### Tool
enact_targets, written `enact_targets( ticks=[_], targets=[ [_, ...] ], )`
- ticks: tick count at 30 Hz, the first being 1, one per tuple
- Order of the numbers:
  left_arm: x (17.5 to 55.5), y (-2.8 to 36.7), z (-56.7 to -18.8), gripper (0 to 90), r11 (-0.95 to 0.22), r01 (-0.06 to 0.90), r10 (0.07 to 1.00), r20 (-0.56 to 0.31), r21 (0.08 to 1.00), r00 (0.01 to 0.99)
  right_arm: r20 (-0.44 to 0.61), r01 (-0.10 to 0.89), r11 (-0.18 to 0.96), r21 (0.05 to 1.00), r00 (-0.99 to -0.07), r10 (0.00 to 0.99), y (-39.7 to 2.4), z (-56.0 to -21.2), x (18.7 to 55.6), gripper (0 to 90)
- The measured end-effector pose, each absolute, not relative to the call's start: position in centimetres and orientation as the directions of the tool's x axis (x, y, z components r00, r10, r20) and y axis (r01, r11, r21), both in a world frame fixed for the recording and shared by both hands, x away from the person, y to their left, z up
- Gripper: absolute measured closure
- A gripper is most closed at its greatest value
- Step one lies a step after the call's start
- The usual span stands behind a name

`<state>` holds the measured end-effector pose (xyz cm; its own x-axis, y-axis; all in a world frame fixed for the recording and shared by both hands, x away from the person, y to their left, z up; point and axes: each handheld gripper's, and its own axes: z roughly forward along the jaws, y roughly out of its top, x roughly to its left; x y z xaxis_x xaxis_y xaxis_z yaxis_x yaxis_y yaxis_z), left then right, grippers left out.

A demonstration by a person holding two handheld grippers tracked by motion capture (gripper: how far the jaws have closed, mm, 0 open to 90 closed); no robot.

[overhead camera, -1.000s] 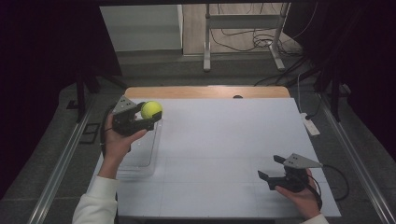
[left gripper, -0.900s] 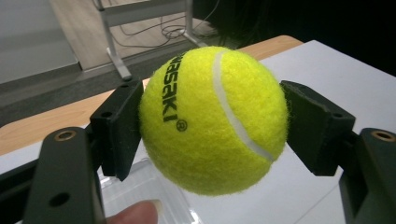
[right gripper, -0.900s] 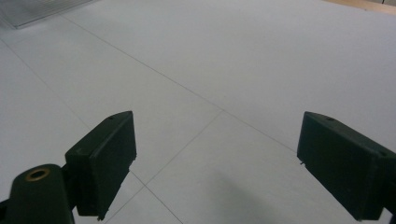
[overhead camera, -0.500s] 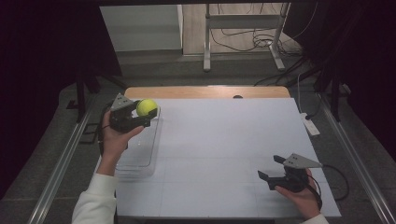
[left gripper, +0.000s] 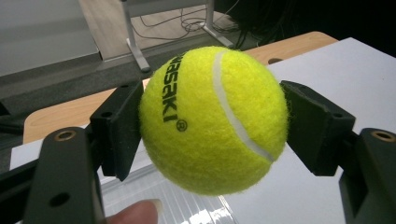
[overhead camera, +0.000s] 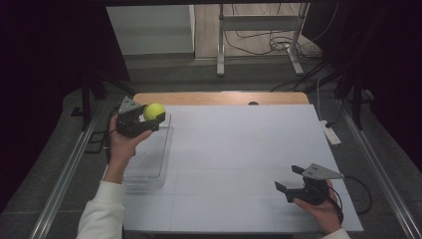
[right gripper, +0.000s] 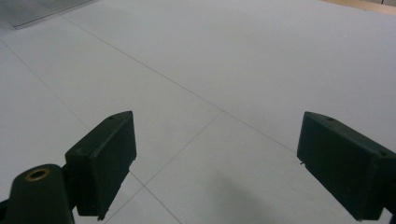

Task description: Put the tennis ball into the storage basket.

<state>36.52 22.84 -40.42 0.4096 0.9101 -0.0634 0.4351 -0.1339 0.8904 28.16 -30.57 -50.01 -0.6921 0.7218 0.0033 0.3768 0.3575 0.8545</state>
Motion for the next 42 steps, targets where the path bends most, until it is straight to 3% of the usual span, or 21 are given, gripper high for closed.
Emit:
enact_targets(
  ticks=[42],
  targets=[
    [38.9, 27.9, -42.2, 26.9, -0.068, 0.489, 0.966, -0.065, 0.87, 0.25, -0.003, 0.377, 0.368, 0.85, -0.695, 0.719, -30.5, -50.1, 28.1, 12.4]
  ],
)
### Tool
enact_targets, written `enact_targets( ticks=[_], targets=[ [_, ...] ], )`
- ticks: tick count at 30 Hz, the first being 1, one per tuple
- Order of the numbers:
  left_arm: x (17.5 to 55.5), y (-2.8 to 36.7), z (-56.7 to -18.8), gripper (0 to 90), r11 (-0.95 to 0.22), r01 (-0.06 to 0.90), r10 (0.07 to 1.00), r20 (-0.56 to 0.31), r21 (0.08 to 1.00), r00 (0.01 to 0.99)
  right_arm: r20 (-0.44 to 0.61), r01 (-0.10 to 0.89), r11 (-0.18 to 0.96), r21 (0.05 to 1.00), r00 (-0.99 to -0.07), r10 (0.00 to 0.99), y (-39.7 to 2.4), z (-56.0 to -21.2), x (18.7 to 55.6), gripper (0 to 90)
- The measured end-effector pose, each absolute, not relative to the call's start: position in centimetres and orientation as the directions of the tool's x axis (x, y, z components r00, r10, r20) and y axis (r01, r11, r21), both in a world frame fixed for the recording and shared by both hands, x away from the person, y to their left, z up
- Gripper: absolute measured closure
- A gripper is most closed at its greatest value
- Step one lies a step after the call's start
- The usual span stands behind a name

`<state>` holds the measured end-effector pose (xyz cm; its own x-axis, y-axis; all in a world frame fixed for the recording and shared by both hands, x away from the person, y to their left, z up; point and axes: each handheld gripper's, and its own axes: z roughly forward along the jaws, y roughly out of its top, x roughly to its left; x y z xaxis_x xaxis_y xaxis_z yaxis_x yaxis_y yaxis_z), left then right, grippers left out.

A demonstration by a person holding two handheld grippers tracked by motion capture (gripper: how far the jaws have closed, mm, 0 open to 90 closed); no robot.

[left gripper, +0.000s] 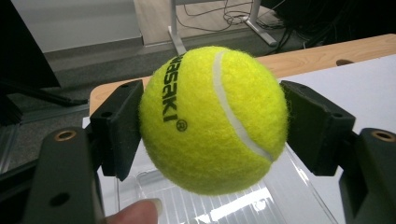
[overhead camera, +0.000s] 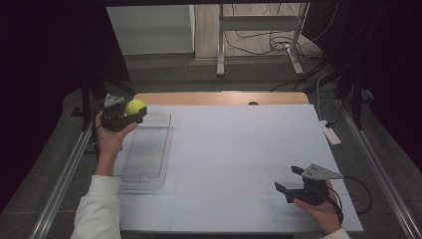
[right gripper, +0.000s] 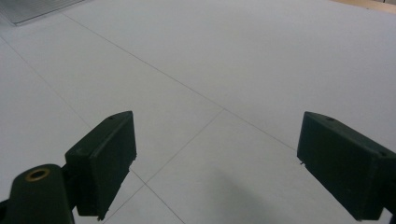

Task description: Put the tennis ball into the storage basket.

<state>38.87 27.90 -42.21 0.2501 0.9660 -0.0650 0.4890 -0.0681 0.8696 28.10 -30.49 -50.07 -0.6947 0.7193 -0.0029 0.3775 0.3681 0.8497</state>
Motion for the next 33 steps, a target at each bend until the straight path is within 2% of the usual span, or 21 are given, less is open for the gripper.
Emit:
enact_targets(
  ticks=[25, 33],
  targets=[
    [39.5, 28.6, -43.4, 26.9, -0.058, 0.53, 0.975, -0.067, 0.846, 0.214, 0.0, 0.376, 0.364, 0.852, -0.696, 0.719, -30.5, -50.1, 28.1, 12.4],
    [40.1, 28.2, -44.1, 26.9, -0.088, 0.566, 0.977, -0.04, 0.819, 0.21, 0.002, 0.38, 0.359, 0.852, -0.689, 0.725, -30.6, -50.0, 28.1, 12.4]
  ],
)
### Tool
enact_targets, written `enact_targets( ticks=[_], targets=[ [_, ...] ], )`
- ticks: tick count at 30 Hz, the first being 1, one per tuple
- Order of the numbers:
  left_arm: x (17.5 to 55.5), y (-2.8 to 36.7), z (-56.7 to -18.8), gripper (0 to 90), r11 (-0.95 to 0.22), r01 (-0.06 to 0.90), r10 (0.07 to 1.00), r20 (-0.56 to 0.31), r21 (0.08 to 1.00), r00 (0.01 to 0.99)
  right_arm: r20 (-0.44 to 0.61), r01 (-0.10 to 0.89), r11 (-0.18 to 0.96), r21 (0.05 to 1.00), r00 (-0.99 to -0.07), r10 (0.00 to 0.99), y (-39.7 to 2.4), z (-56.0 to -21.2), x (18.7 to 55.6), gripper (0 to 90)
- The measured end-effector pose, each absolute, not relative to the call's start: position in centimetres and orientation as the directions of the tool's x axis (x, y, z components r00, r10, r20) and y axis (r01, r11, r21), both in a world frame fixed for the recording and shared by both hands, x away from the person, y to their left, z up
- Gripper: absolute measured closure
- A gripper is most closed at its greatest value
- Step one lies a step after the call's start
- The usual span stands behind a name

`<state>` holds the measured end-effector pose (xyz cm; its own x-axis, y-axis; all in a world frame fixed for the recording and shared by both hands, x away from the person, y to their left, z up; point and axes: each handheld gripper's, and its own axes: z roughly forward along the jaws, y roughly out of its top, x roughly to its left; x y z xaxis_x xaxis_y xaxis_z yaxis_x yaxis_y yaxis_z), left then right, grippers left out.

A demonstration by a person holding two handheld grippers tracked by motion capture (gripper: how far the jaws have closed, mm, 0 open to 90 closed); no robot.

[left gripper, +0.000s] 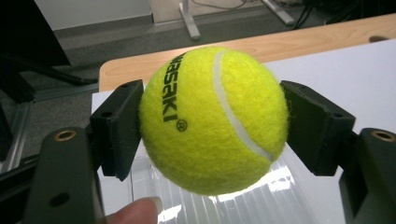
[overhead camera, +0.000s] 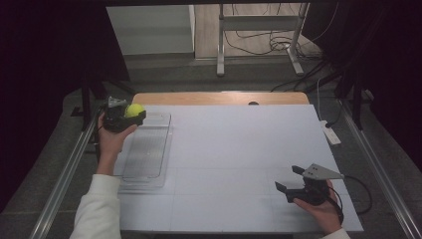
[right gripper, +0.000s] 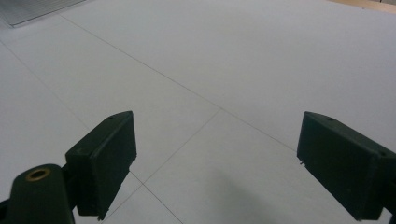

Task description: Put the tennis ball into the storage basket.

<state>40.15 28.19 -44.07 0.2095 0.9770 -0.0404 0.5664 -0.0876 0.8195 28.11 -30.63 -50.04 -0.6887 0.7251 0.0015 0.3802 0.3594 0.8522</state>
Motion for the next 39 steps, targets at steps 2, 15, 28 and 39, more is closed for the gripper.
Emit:
enact_targets(
  ticks=[2, 15, 28, 39],
  targets=[
    [40.3, 28.2, -44.1, 26.9, -0.09, 0.574, 0.977, -0.039, 0.814, 0.209, 0.003, 0.38, 0.358, 0.853, -0.69, 0.724, -30.6, -50.0, 28.1, 12.5],
    [41.5, 28.0, -44.6, 26.9, -0.106, 0.631, 0.978, -0.033, 0.768, 0.204, 0.003, 0.379, 0.359, 0.853, -0.691, 0.723, -30.6, -50.0, 28.2, 12.4],
    [42.3, 28.2, -45.6, 26.9, -0.111, 0.679, 0.979, -0.036, 0.725, 0.2, 0.005, 0.382, 0.36, 0.852, -0.691, 0.723, -30.6, -50.0, 28.2, 12.5],
    [42.6, 28.3, -45.8, 26.9, -0.119, 0.7, 0.978, -0.037, 0.704, 0.203, 0.006, 0.384, 0.36, 0.851, -0.691, 0.723, -30.6, -50.1, 28.2, 12.4]
  ],
)
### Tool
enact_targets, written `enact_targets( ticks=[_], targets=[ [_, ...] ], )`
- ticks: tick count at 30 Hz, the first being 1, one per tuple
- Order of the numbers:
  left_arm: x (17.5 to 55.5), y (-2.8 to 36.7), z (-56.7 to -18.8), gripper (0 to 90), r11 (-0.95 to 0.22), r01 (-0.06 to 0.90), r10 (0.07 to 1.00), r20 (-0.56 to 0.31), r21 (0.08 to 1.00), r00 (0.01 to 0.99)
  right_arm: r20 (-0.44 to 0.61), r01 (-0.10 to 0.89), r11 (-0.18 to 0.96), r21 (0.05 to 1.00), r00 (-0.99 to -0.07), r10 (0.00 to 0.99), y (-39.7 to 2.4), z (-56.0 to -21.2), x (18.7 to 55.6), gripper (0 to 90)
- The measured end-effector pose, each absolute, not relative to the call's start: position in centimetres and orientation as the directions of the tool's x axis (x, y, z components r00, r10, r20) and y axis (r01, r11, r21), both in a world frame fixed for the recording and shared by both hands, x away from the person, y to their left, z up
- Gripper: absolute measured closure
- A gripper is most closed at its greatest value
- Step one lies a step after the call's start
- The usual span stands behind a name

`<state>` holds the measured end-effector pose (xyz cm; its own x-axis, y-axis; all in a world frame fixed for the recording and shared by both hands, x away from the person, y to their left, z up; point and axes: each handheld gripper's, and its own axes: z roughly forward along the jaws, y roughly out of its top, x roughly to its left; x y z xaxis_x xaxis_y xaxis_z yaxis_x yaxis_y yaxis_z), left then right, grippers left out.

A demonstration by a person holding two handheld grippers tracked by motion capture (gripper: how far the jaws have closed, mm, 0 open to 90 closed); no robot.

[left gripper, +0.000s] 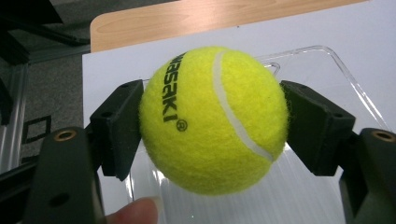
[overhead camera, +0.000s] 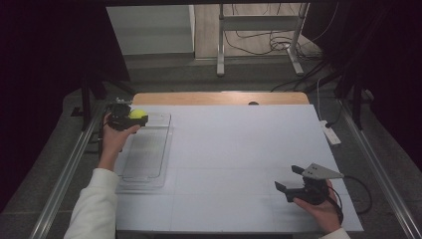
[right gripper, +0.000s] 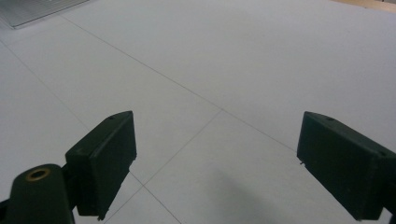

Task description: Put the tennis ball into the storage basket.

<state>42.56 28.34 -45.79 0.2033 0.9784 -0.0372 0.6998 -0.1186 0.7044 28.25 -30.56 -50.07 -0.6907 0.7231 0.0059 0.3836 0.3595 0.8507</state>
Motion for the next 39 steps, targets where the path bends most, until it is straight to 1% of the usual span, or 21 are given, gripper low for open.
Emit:
enact_targets(
  ticks=[18, 39],
  targets=[
    [43.6, 27.6, -47.0, 26.9, -0.152, 0.743, 0.976, -0.02, 0.652, 0.217, 0.002, 0.385, 0.36, 0.85, -0.686, 0.728, -30.6, -50.1, 28.3, 12.8],
    [44.4, 27.4, -48.2, 26.8, -0.192, 0.78, 0.974, 0.021, 0.595, 0.224, 0.002, 0.385, 0.361, 0.85, -0.687, 0.727, -30.5, -50.1, 28.3, 12.8]
  ],
)
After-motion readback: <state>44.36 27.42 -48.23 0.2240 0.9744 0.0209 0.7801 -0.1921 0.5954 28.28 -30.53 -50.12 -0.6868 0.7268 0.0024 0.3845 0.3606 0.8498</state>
